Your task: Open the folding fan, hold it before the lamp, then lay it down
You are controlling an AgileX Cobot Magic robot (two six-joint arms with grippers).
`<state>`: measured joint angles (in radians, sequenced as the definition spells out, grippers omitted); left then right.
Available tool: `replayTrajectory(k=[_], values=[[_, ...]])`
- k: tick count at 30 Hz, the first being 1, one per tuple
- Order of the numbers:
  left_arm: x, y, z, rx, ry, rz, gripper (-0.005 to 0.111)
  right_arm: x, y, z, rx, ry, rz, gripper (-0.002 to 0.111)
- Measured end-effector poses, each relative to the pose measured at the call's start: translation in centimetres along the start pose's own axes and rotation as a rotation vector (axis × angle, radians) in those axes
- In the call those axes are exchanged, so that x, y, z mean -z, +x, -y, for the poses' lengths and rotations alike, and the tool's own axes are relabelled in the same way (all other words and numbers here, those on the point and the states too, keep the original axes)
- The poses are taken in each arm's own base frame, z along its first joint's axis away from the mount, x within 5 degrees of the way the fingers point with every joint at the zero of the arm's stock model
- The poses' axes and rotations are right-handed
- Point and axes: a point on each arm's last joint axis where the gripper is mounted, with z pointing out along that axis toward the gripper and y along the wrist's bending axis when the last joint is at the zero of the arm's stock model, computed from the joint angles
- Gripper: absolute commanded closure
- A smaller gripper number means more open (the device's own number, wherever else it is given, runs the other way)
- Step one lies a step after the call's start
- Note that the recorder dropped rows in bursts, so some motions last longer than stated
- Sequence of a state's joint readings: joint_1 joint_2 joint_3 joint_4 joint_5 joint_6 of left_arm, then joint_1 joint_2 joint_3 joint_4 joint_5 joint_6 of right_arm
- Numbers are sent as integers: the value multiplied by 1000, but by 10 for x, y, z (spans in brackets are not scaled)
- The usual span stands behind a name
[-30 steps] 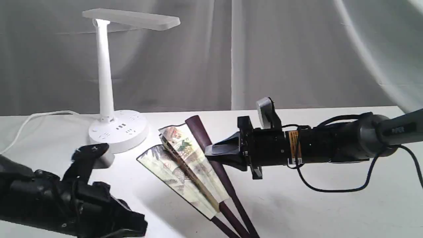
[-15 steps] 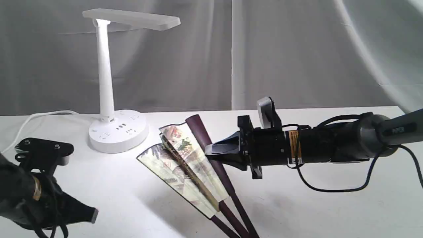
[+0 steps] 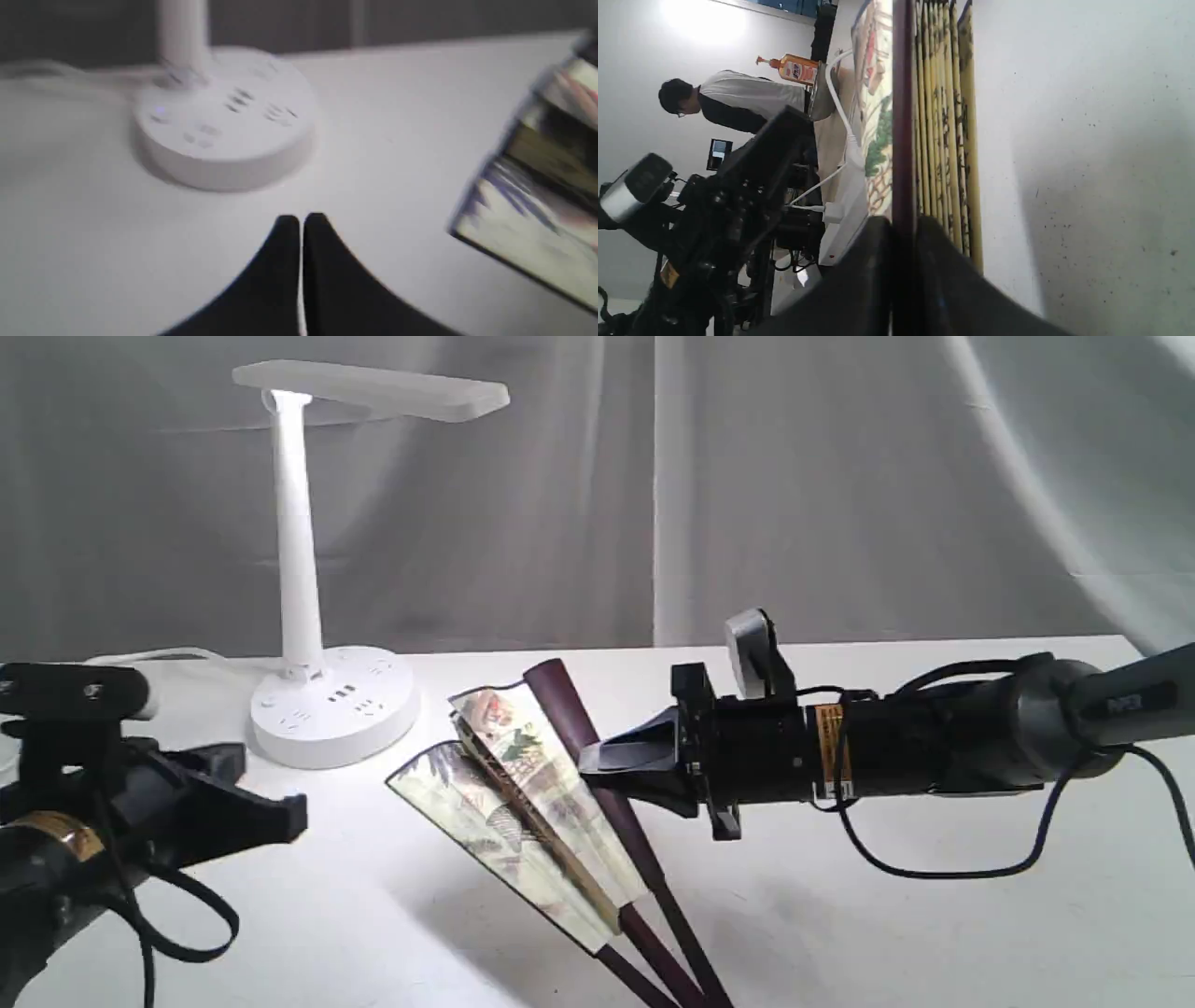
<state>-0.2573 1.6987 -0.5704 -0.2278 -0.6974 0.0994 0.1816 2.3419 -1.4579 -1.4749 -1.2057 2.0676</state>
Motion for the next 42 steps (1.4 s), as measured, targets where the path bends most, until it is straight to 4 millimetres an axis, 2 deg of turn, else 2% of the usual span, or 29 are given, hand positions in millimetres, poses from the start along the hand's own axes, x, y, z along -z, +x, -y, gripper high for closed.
replayTrajectory(k=[5, 9, 12, 21, 24, 30, 32, 36, 39, 42], values=[[9, 7, -13, -6, -168, 201, 107, 0, 0, 0, 14, 0, 0, 108], [4, 16, -12, -1, -156, 263, 107, 0, 0, 0, 35, 0, 0, 108], [-9, 21, -5, -14, -103, 259, 107, 0, 0, 0, 53, 0, 0, 108], [-36, 2, 8, -9, -25, 351, 107, 0, 0, 0, 91, -2, 4, 108], [-40, -7, 10, 51, -11, 386, 107, 0, -1, -1, 91, -6, 13, 108], [-48, -26, 14, 413, 92, 448, 107, 0, -2, -1, 87, -11, 23, 108], [-49, -30, 19, 478, 167, 449, 107, 0, -2, -1, 89, -11, 23, 108], [-51, -37, 28, 494, 317, 436, 107, 0, -2, -1, 90, -11, 24, 108], [-53, -38, 24, 559, 345, 417, 107, 0, -2, -1, 90, -11, 24, 108], [-59, -30, 10, 701, 311, 308, 107, 0, -2, -1, 90, -11, 24, 108]])
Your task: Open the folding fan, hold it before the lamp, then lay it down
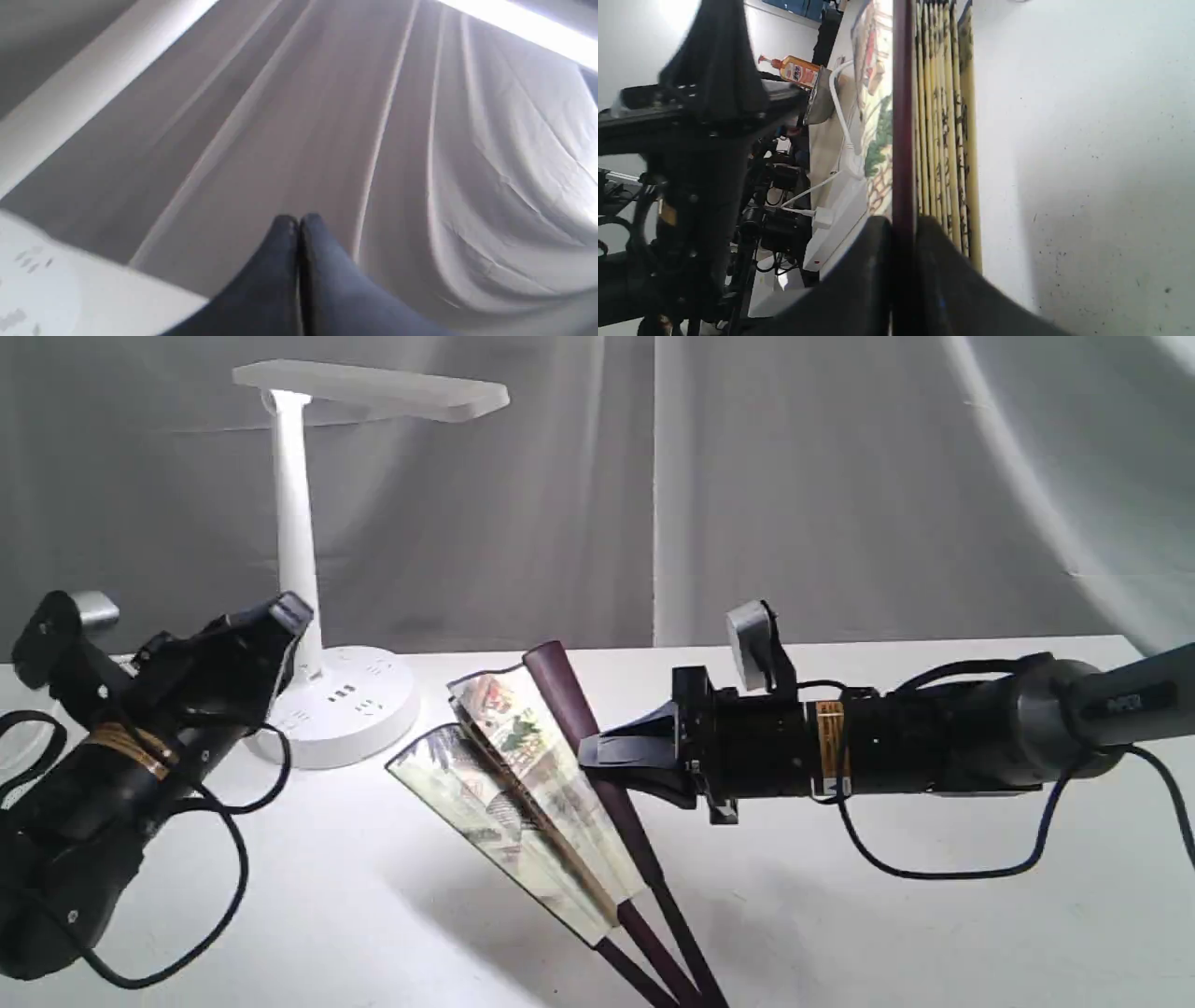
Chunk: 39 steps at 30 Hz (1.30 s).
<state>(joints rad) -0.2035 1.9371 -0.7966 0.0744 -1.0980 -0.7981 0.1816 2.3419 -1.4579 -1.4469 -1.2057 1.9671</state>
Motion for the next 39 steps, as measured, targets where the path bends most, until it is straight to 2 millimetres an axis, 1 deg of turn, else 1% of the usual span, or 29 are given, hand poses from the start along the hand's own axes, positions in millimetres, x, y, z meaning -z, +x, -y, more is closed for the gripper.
replayTrajectory(k=[2, 4, 7, 11, 13, 15, 17, 18, 20, 22, 25, 31, 35, 39], values=[[1, -2, -16, 82, -52, -36, 107, 0, 0, 0, 0, 0, 0, 108], [2, -4, -31, 145, -68, -59, 107, 0, 0, 0, 0, 0, 0, 108], [5, -5, -53, 270, -35, -75, 107, 0, 0, 0, 0, 0, 0, 108], [8, 7, -85, 441, -41, -132, 107, 0, 0, 0, -1, -1, 1, 108], [3, 17, -100, 517, -47, -187, 107, 0, 0, 0, -1, -1, 1, 108], [-4, 28, -109, 579, -31, -255, 107, 0, 0, 0, -1, -1, 1, 108], [-12, 41, -117, 677, -19, -331, 107, 0, 0, 0, -1, -1, 1, 108], [-16, 46, -119, 735, 0, -364, 107, 0, 0, 0, -1, -1, 1, 108], [-24, 49, -121, 816, 39, -397, 107, 0, 0, 0, -1, -1, 1, 108], [-29, 51, -123, 854, 69, -416, 107, 0, 0, 0, 1, -1, 1, 108], [-33, 53, -126, 840, 98, -425, 107, 0, 0, 0, 2, -1, 1, 108], [-34, 54, -126, 800, 110, -431, 107, 0, -1, 0, 0, -4, 10, 108], [-35, 58, -122, 787, 118, -440, 106, 0, -2, -1, -4, -7, 18, 108], [-37, 65, -116, 770, 130, -454, 103, 0, -3, -1, -9, -13, 30, 108]])
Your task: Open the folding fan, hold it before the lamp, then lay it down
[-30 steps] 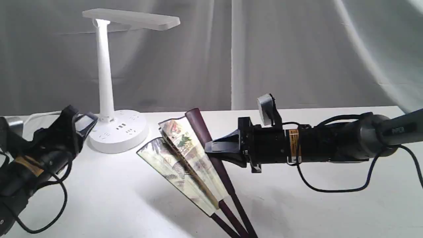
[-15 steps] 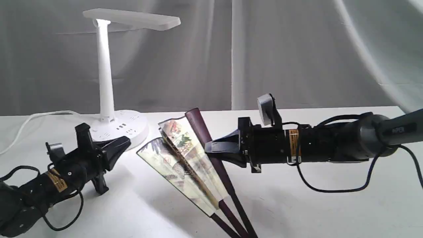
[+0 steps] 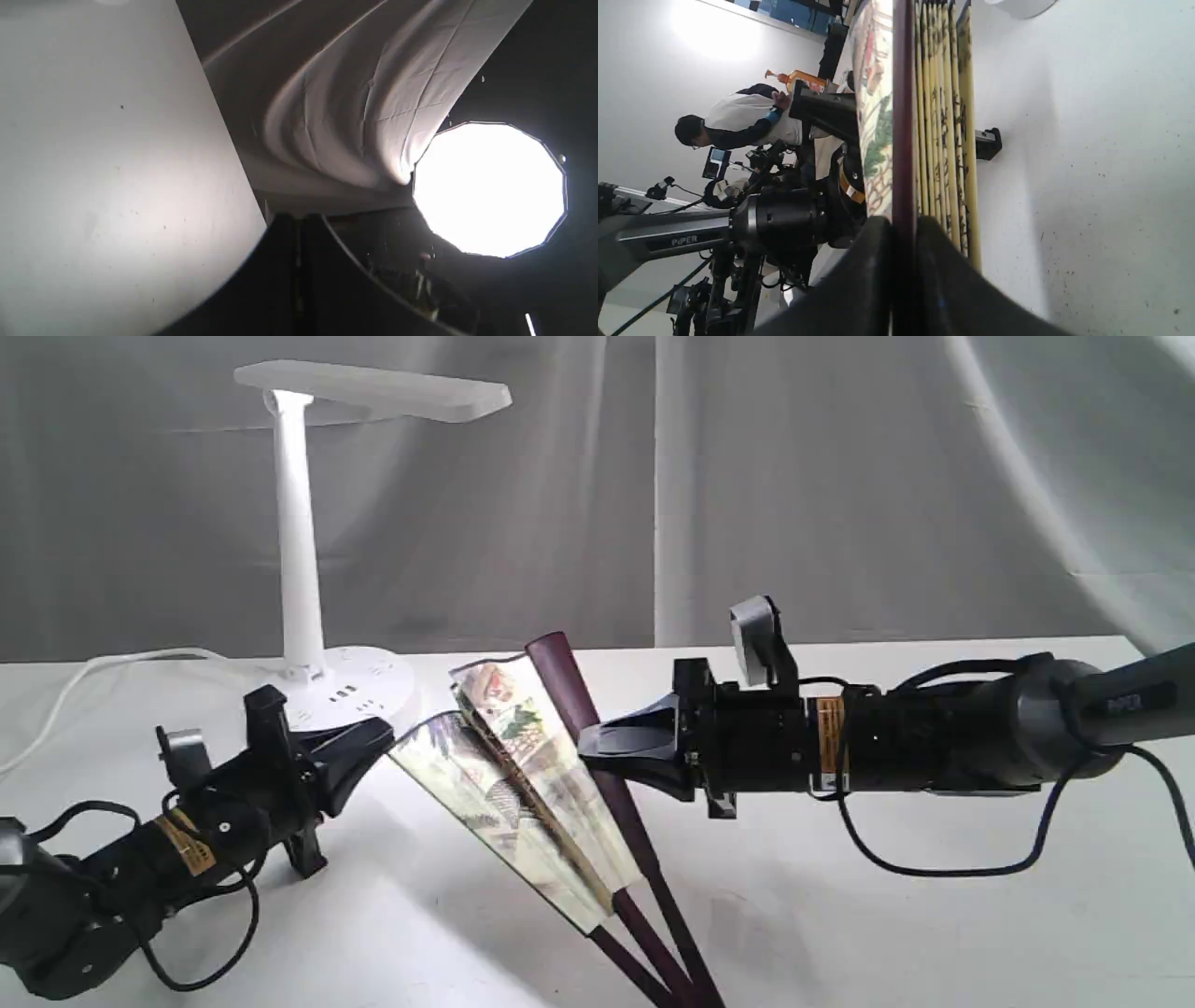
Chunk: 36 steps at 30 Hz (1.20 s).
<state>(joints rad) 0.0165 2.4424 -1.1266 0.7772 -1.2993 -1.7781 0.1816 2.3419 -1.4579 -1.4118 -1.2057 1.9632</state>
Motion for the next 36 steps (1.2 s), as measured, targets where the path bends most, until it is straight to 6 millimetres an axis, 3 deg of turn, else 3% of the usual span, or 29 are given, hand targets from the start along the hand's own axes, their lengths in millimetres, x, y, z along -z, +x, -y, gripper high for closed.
replayTrajectory(k=[6, 16, 23, 36], values=[[-5, 10, 0, -22, -5, -57, 89, 0, -5, 3, -17, 28, 56, 108], [-5, 13, 3, -37, -6, -95, 53, 4, -15, 3, -57, 18, 157, 108], [-12, 30, 10, -51, -31, -191, 50, 7, -19, 3, -81, 7, 199, 108], [-44, 70, 11, 1, -24, -128, 50, 7, -19, -3, -110, -59, 188, 108]])
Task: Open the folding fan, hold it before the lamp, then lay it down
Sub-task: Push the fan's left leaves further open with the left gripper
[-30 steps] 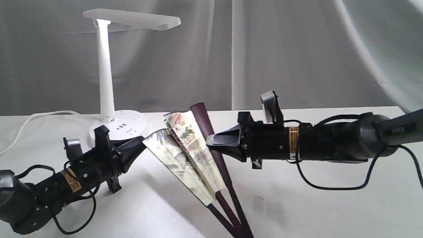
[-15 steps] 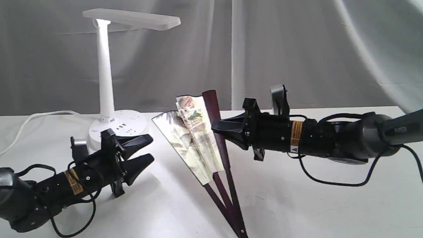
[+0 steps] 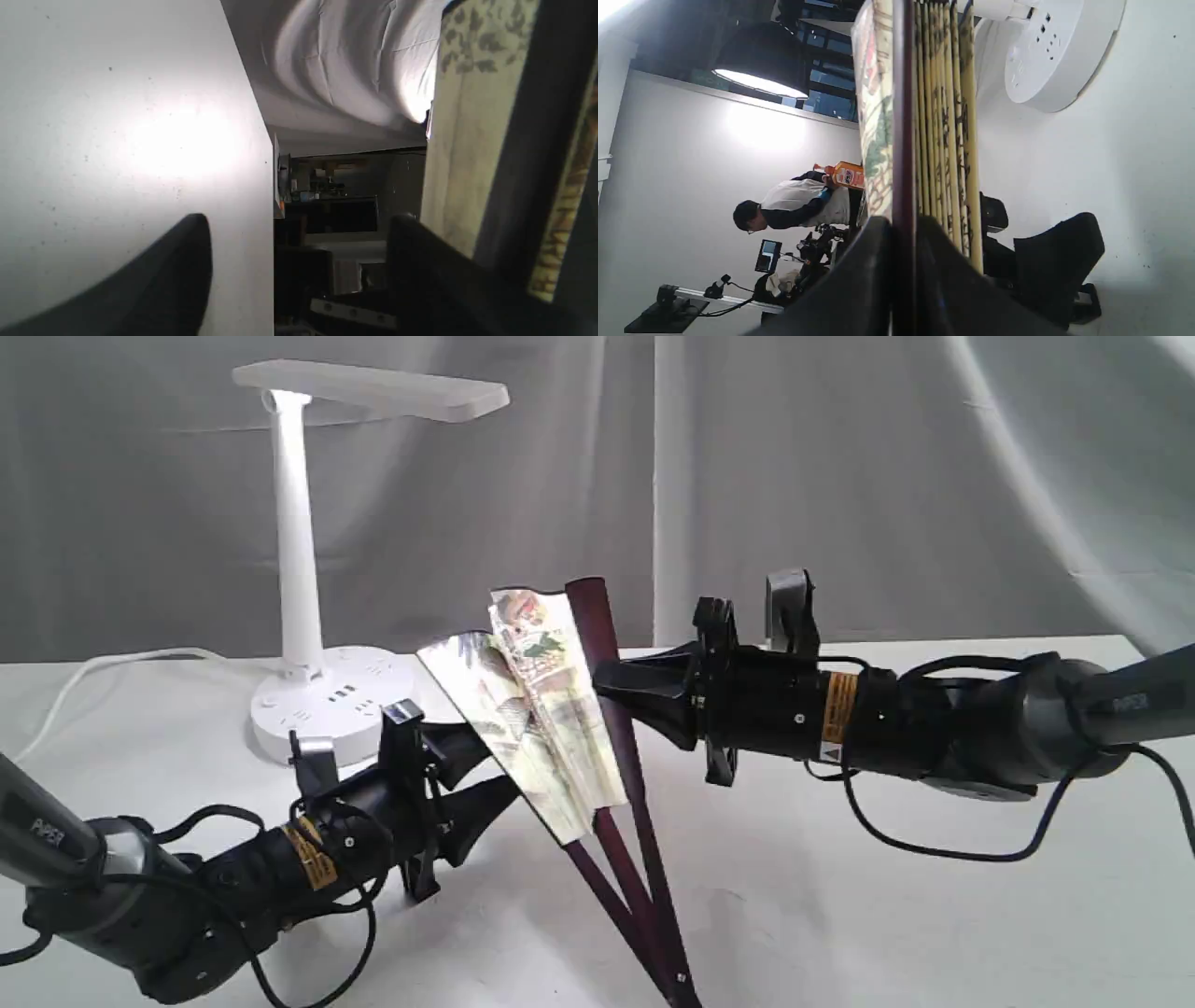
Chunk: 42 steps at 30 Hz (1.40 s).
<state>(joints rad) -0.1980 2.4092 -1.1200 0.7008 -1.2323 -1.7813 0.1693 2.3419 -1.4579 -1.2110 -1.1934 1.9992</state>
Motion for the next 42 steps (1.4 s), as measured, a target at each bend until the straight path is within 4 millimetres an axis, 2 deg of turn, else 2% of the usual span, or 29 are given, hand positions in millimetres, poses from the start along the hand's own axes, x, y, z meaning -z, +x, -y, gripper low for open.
replayTrajectory(k=[8, 18, 25, 28, 34, 42], values=[[2, -3, 0, -71, -10, -42, 50, 0, -1, 3, -2, 31, 16, 108], [29, -28, -1, -133, -21, -106, 50, 0, -2, 5, -2, 53, 26, 108], [30, -28, 1, -145, -32, -133, 51, 0, -3, 6, -2, 61, 30, 108], [29, -28, 8, -162, -43, -140, 51, 0, -4, 9, -5, 88, 43, 108], [28, -33, 38, -208, 8, -108, 51, 0, 0, 30, -80, 74, 81, 108], [28, -32, 38, -220, -8, -123, 51, 1, 2, 34, -116, 20, 87, 108]])
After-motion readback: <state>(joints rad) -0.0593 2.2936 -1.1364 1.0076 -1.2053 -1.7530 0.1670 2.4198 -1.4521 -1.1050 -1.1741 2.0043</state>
